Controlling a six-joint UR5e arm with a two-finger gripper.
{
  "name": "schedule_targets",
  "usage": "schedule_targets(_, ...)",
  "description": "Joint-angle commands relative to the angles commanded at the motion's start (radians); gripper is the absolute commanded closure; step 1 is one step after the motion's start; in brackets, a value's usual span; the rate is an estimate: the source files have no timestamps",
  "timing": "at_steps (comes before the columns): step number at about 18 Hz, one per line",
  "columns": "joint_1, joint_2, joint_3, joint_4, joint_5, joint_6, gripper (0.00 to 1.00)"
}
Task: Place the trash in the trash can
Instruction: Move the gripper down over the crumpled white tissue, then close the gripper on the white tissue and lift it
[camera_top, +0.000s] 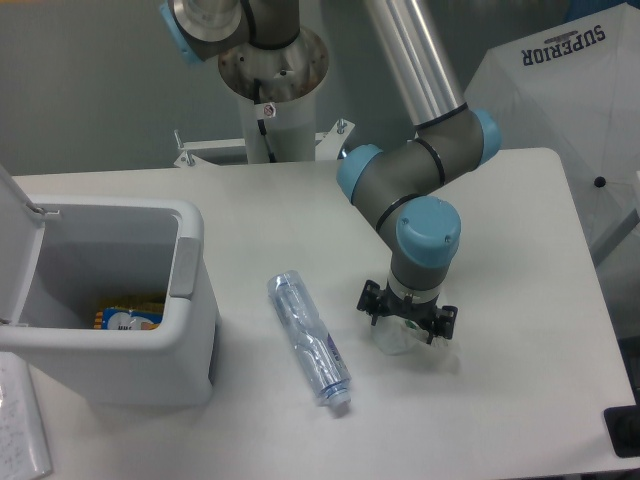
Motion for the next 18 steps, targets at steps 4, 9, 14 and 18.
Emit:
schedule_targets(4,-0.009,-0.011,0.006,0.002,0.045,0.006,0.00)
schedule_targets(9,-0.009,-0.014,0.028,-0.002,0.045,0.011,0.55)
schedule_targets(14,-0.008,-0.003,0.034,-0.003,0.039,0.012,1.00)
schedule_targets(18,-0.006,0.000,0.037,-0.006,0.035,0.008,1.00)
